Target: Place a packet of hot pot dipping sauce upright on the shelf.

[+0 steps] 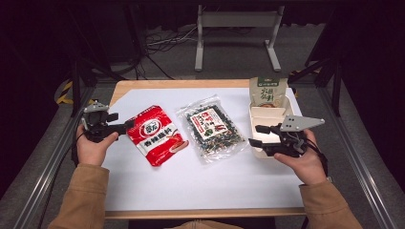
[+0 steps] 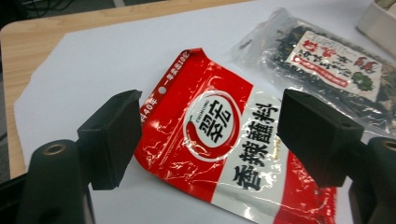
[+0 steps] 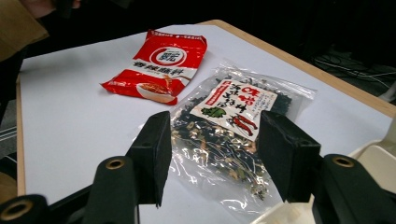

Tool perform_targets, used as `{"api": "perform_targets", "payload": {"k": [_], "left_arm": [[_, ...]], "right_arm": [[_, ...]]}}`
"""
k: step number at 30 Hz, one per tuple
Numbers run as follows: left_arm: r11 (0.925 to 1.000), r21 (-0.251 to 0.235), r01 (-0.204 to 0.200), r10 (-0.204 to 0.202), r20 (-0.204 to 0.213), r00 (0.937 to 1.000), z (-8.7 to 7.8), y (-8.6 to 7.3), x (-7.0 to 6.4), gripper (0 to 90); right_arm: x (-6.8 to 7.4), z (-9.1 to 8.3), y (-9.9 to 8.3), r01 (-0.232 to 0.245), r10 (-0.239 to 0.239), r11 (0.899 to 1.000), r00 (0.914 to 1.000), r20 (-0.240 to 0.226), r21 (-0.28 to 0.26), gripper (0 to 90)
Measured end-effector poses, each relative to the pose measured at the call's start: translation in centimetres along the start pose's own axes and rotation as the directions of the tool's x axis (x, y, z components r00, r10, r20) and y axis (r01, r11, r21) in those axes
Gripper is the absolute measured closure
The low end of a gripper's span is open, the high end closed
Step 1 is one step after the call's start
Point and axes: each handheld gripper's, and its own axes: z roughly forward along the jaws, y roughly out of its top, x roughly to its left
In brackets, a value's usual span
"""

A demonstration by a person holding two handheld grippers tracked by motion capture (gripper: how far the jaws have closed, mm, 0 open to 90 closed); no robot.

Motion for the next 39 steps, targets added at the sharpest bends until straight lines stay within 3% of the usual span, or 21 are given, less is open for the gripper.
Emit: {"api": "perform_targets", "payload": {"k": [9,18,28,33,39], "left_arm": [[0.9999,-0.002,0.016,-0.016,-0.066,0.9977,2.0,-0.5,1.8,25.8],[0.9966,0.04,0.072,-0.07,-0.055,0.996,4.0,-1.2,3.8,26.1],[0.9897,0.078,0.12,-0.118,-0.037,0.9924,5.6,-1.8,5.0,26.1],[0.9833,0.139,0.118,-0.116,-0.024,0.993,6.9,-2.3,5.1,25.9],[0.9795,0.162,0.121,-0.122,-0.004,0.9926,7.2,-2.4,5.2,26.3]], "right_arm": [[0.6,0.5,-0.8,-0.004,0.005,1.0,0.9999,-0.013,0.014,45.1],[1.0,0.3,-1.4,-0.018,0.018,1.0,0.9998,-0.008,0.016,45.1],[1.4,0.1,-2.2,-0.037,0.037,0.999,0.9993,-0.001,0.023,44.1],[1.5,0.0,-2.4,-0.043,0.043,0.999,0.9991,0.003,0.025,43.6],[1.6,-0.1,-2.5,-0.051,0.051,0.998,0.9987,0.001,0.022,43.2]]}}
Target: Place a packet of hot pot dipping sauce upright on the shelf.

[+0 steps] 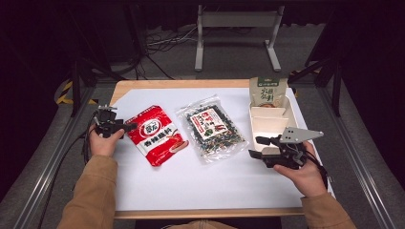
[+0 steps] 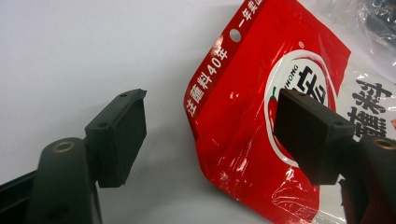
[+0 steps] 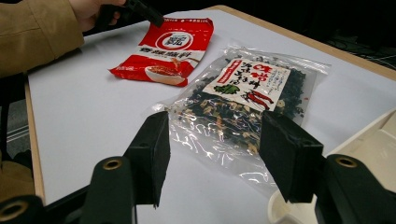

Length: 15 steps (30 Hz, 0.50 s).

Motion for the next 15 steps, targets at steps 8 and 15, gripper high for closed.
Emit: {"api": "perform_targets", "payload": {"k": [8,15], "left_arm": [[0.9995,0.028,0.015,-0.017,0.07,0.9974,0.53,-0.27,0.1,34.6],[0.9987,0.049,-0.013,0.009,0.086,0.9962,0.9,-0.28,-0.43,39.9]], "right_arm": [[0.09,0.35,-0.13,-0.009,0.009,1.0,0.9997,-0.023,0.005,42.6],[0.17,0.46,-0.07,-0.008,0.008,1.0,0.9995,-0.032,0.002,42.4]]}}
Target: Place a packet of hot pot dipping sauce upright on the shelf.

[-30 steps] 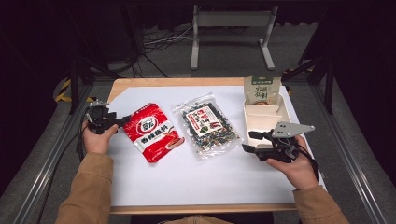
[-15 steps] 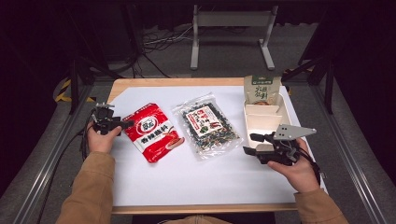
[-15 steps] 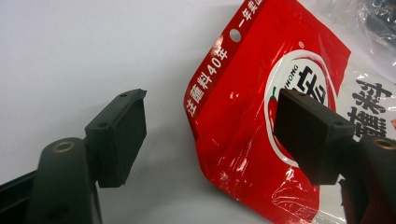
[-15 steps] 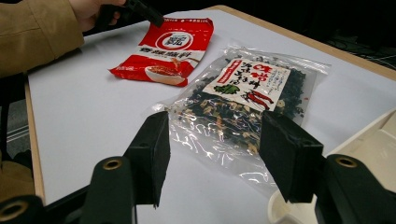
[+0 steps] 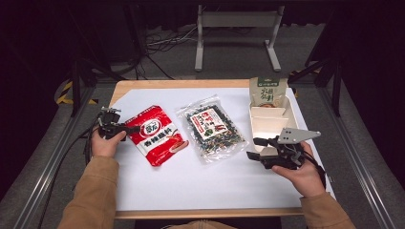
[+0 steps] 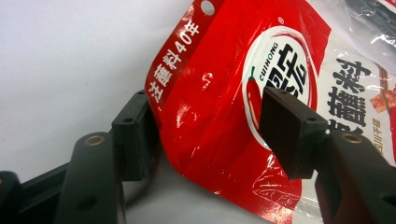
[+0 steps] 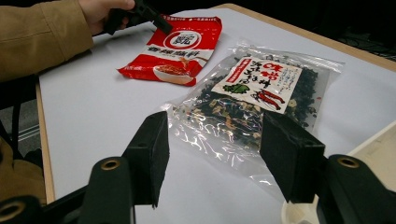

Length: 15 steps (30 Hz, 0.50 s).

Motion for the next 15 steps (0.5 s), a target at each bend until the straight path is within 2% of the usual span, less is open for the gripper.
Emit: {"api": "perform_targets", "payload": {"k": [2,5,11,15], "left_arm": [[1.0,0.003,-0.009,0.009,-0.001,1.0,0.0,0.0,-0.1,42.8],[0.9993,0.01,-0.036,0.036,-0.024,0.9991,-0.2,0.1,-0.4,46.6],[0.9988,0.003,-0.048,0.048,-0.01,0.9988,-0.7,0.1,-0.8,48.7],[0.9982,-0.019,-0.057,0.057,0.007,0.9983,-1.3,0.2,-1.4,51.5]], "right_arm": [[0.0,0.0,0.0,0.0,0.0,1.0,1.0,0.0,-0.001,42.3],[0.0,0.0,0.0,0.003,-0.003,1.0,1.0,0.001,0.0,42.2],[0.0,0.0,0.0,0.001,-0.001,1.0,1.0,-0.001,-0.004,42.0],[0.0,0.2,0.0,-0.002,0.002,1.0,0.9999,-0.013,-0.008,41.9]]}}
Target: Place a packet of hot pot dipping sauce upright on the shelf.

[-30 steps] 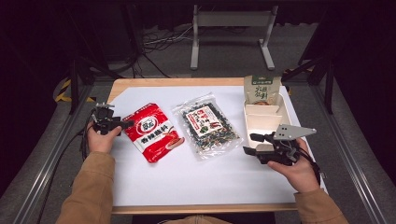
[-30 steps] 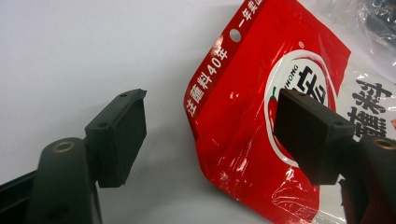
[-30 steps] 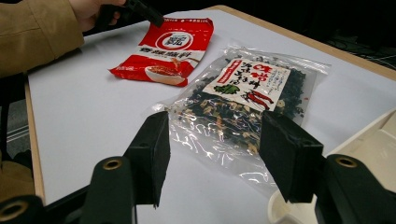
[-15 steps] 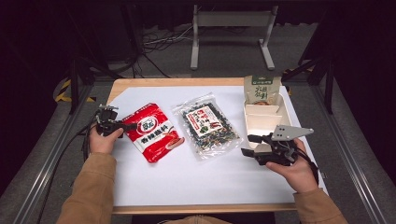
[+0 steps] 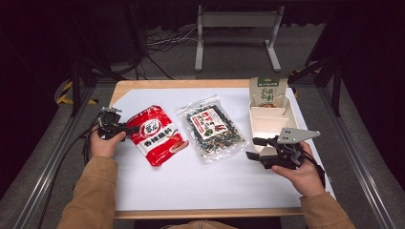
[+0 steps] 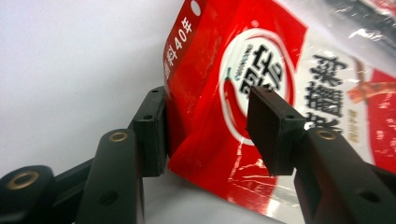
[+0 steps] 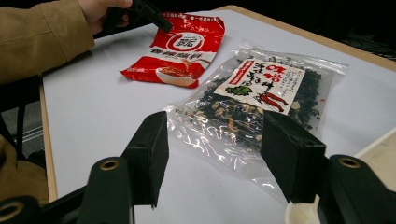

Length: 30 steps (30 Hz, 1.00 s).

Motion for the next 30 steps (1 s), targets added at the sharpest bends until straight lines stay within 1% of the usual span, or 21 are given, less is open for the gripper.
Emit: {"api": "perform_targets", "payload": {"k": [3,4,5,6,7,10,11,13,16,17,19,22,24,25,27,30], "left_arm": [[0.9996,0.001,-0.028,0.028,0.017,0.9995,-0.3,0.0,-0.4,51.3],[0.9995,0.0,-0.032,0.032,0.02,0.9993,-0.3,0.0,-0.6,50.7],[0.999,0.003,-0.044,0.044,0.022,0.9988,-0.3,0.0,-0.7,50.5],[0.999,0.005,-0.045,0.045,0.028,0.9986,-0.3,0.0,-0.8,50.5],[0.9984,0.014,-0.055,0.054,0.026,0.9982,-0.2,-0.1,-0.8,50.5],[0.9984,0.028,-0.049,0.048,0.034,0.9983,0.1,-0.2,-0.9,51.1],[0.9975,0.031,-0.063,0.063,0.02,0.9978,0.3,-0.3,-0.9,51.5],[0.9968,0.032,-0.074,0.074,0.0,0.9973,0.6,-0.5,-1.0,54.7],[0.9962,0.038,-0.078,0.078,-0.018,0.9968,0.7,-0.6,-1.0,63.5],[0.9949,0.05,-0.087,0.088,-0.026,0.9958,0.8,-0.7,-0.9,67.3],[0.9943,0.051,-0.093,0.096,-0.044,0.9944,1.1,-0.8,-0.9,70.7],[0.9951,0.051,-0.085,0.087,-0.047,0.9951,1.1,-0.8,-0.7,75.3],[0.9959,0.047,-0.078,0.08,-0.048,0.9956,1.2,-0.9,-0.6,80.3],[0.9966,0.044,-0.069,0.071,-0.049,0.9962,1.2,-1.0,-0.5,80.3],[0.9976,0.037,-0.058,0.059,-0.042,0.9974,1.1,-1.0,-0.2,84.9],[0.9974,0.034,-0.063,0.065,-0.038,0.9972,1.1,-1.0,-0.3,87.2]], "right_arm": [[0.0,0.1,0.0,0.0,0.0,1.0,1.0,-0.005,0.002,41.9],[0.0,0.2,0.0,0.0,0.0,1.0,1.0,-0.008,0.001,41.9],[0.0,0.2,0.1,0.0,0.0,1.0,0.9999,-0.01,0.0,41.9],[0.0,0.2,0.1,0.001,-0.001,1.0,0.9999,-0.011,0.0,41.9],[0.0,0.3,0.1,0.001,-0.001,1.0,0.9999,-0.012,0.0,41.9],[0.0,0.3,0.1,0.005,-0.005,1.0,0.9999,-0.015,-0.001,41.8],[0.0,0.3,0.1,0.005,-0.005,1.0,0.9999,-0.017,0.0,41.9],[0.0,0.4,0.2,0.008,-0.008,1.0,0.9998,-0.017,0.003,41.9],[0.1,0.5,0.2,0.011,-0.011,1.0,0.9997,-0.021,0.003,41.9],[0.1,0.5,0.2,0.014,-0.014,1.0,0.9996,-0.023,0.003,42.0],[0.2,0.6,0.3,0.017,-0.017,1.0,0.9994,-0.03,0.002,42.3],[0.2,0.6,0.3,0.025,-0.025,1.0,0.9992,-0.033,0.005,43.1],[0.1,0.6,0.3,0.039,-0.039,0.999,0.9987,-0.033,0.007,45.0],[0.1,0.6,0.3,0.039,-0.039,0.999,0.9987,-0.033,0.007,45.0],[0.1,0.5,0.3,0.049,-0.049,0.999,0.9983,-0.032,0.009,46.9],[0.1,0.5,0.3,0.064,-0.063,0.998,0.9975,-0.031,0.015,49.0]]}}
